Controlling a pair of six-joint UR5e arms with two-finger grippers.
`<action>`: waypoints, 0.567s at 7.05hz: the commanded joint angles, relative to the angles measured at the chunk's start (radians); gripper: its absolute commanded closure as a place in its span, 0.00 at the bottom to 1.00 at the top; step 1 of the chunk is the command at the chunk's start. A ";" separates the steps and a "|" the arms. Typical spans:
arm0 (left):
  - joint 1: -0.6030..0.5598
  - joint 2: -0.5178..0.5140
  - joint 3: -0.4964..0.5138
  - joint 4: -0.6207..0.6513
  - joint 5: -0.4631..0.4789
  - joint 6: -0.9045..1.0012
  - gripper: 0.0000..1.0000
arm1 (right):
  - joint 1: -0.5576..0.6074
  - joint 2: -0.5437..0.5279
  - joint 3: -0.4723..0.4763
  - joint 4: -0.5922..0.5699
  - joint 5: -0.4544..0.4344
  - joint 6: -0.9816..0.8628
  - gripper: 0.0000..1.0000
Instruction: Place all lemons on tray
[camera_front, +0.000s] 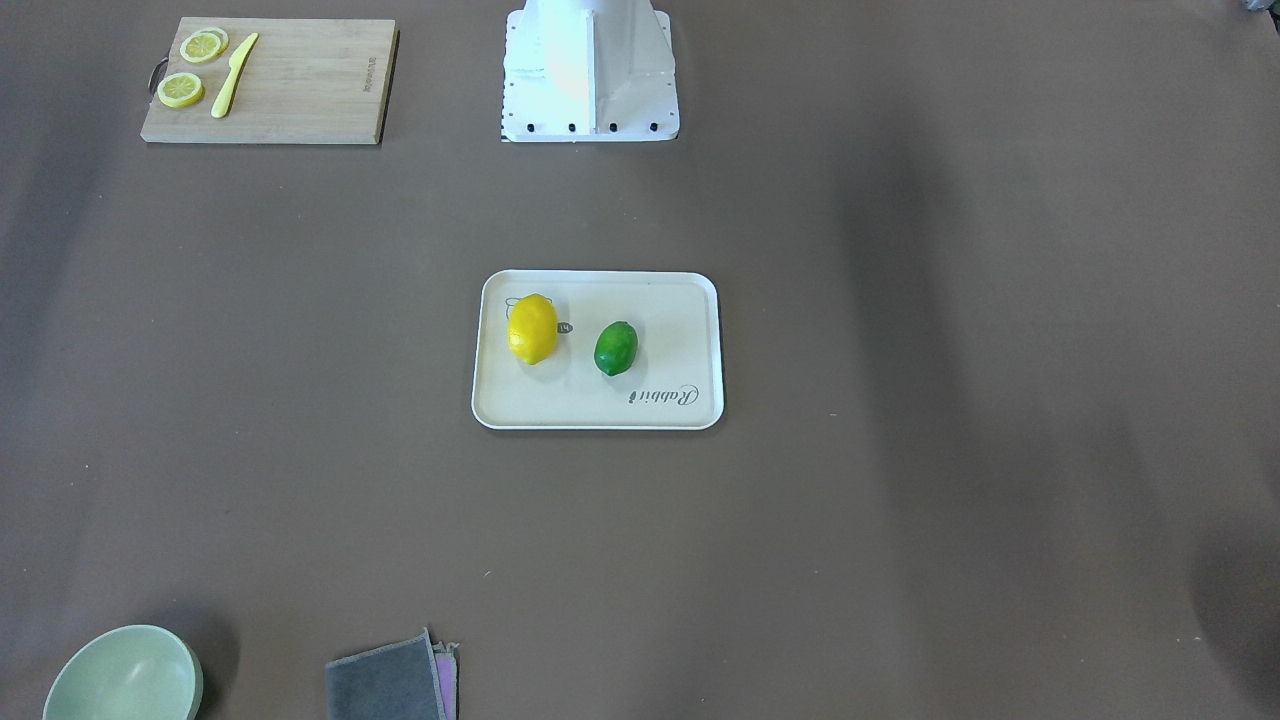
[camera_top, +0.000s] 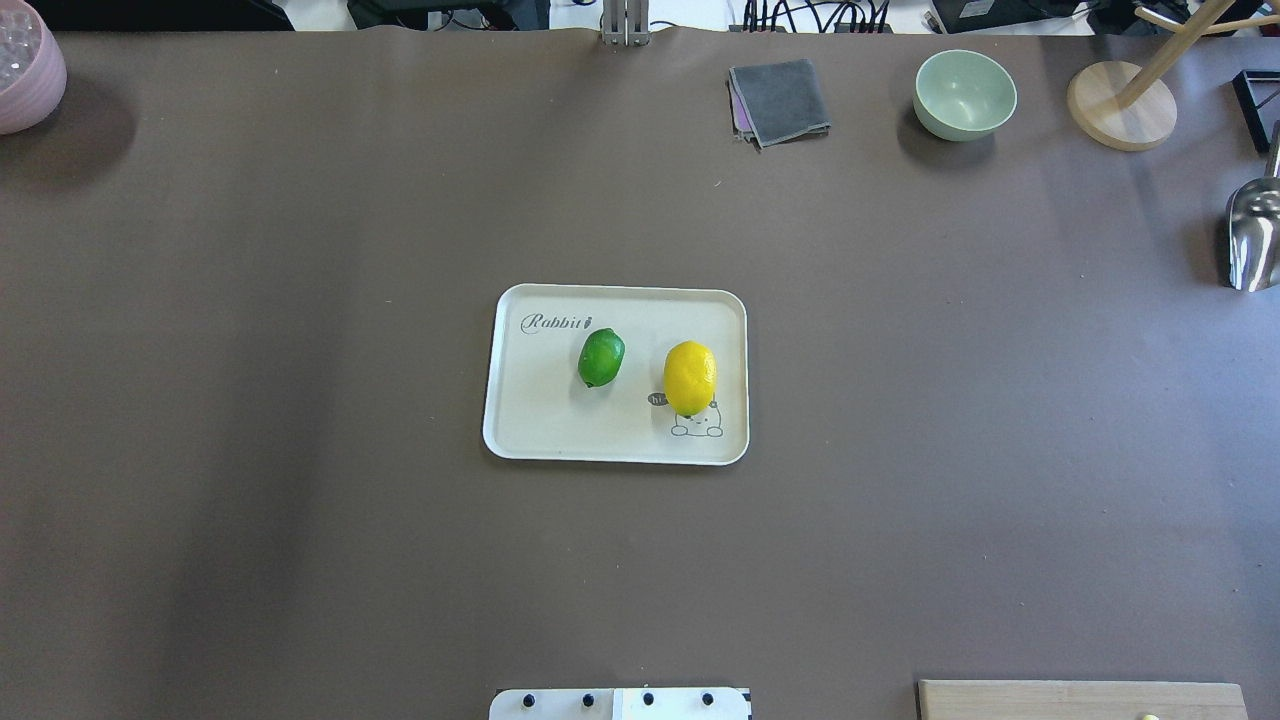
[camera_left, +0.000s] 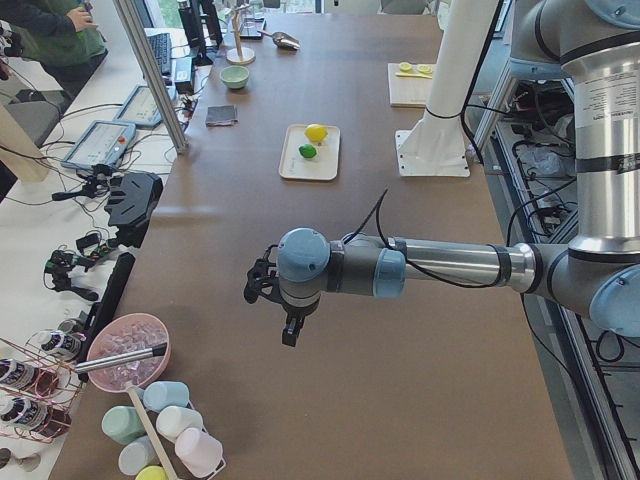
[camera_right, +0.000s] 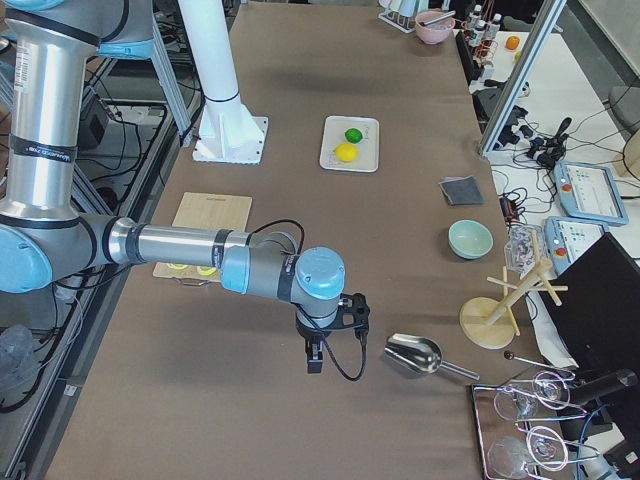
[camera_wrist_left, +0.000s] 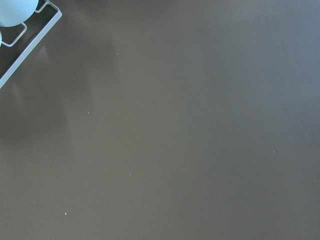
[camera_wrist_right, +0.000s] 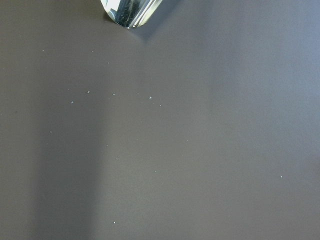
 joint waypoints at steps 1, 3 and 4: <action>0.001 0.003 0.000 -0.025 0.000 -0.001 0.01 | 0.000 -0.006 -0.006 0.001 0.003 -0.002 0.00; 0.004 0.000 -0.002 -0.027 0.000 -0.001 0.01 | 0.000 -0.015 -0.006 0.001 0.042 -0.005 0.00; 0.004 0.000 -0.002 -0.027 0.000 -0.001 0.01 | 0.000 -0.023 -0.004 0.001 0.043 -0.007 0.00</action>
